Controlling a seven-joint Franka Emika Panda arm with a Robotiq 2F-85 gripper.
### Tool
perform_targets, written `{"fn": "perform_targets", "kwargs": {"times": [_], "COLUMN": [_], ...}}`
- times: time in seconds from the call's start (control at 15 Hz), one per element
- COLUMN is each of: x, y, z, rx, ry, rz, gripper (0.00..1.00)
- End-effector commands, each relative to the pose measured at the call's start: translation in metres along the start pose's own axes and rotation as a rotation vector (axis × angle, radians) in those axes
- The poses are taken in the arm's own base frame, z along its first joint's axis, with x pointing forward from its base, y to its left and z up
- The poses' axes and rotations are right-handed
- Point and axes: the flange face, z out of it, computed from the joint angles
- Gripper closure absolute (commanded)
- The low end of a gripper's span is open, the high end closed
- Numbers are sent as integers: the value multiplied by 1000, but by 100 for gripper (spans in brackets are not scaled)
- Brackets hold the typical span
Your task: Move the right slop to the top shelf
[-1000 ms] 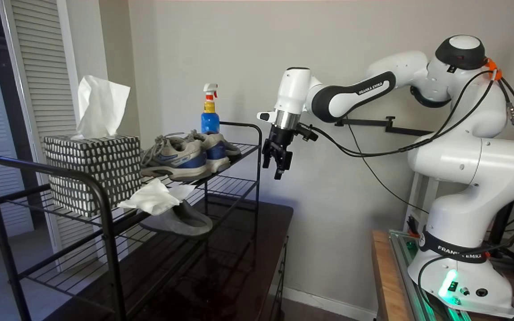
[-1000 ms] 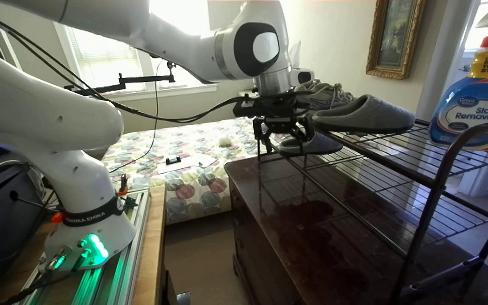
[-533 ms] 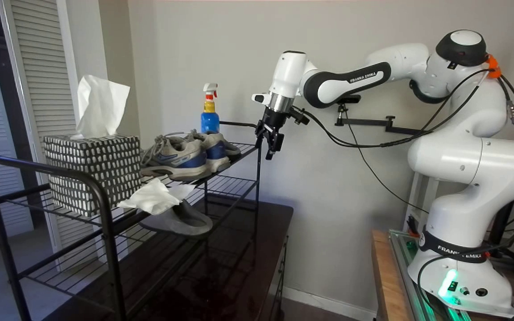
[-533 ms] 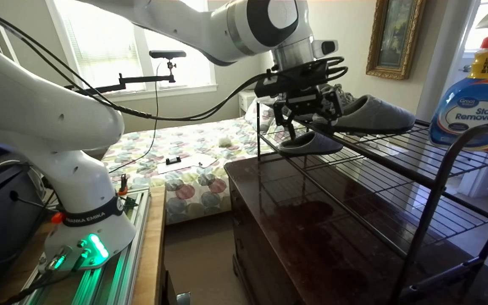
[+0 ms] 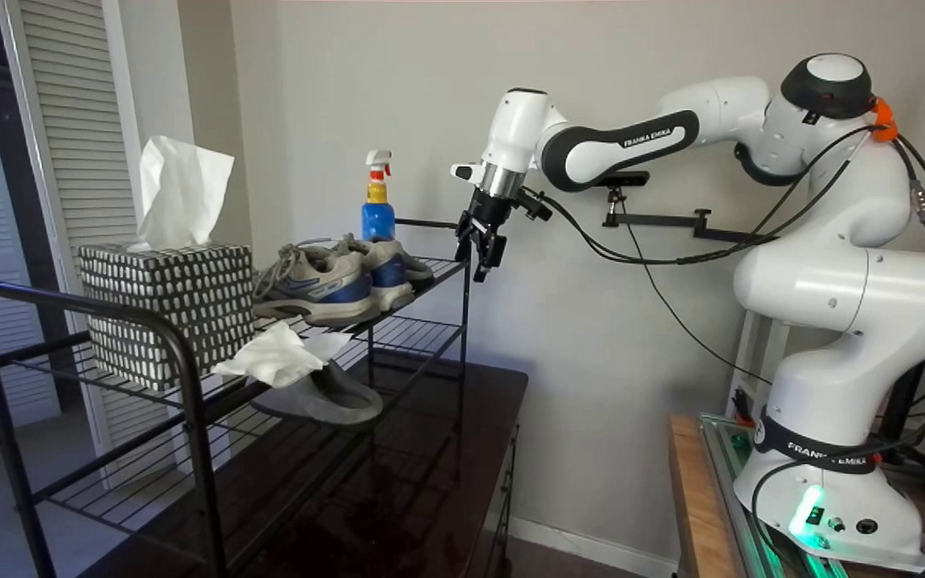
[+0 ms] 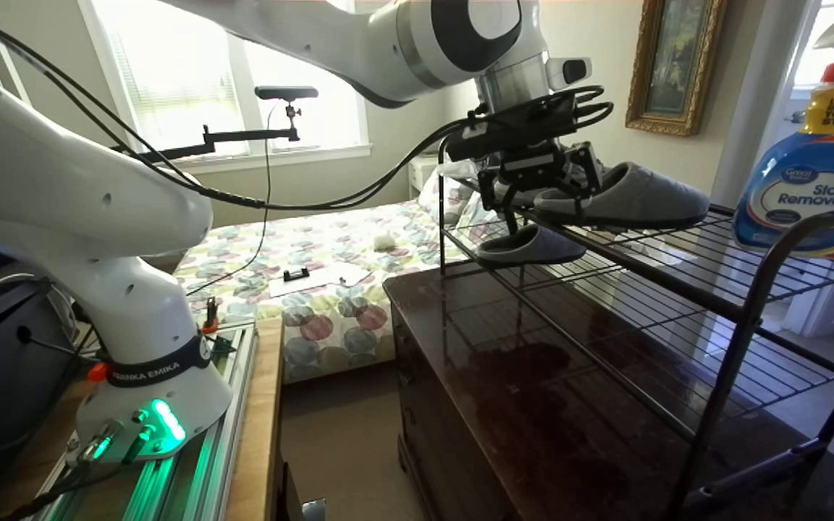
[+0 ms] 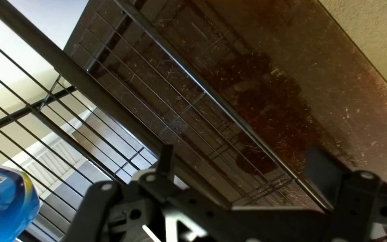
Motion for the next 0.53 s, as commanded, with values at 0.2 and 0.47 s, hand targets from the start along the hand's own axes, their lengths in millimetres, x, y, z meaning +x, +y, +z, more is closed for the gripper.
{"fn": "perform_targets", "kwargs": {"times": [0.2,0.47], "x": [-11,-8], "y": [20,28], "z": [-9,-3], "rx": [-84,-124], "ry": [108,173], "rz": [-319,-512], "gripper": [0,0]}}
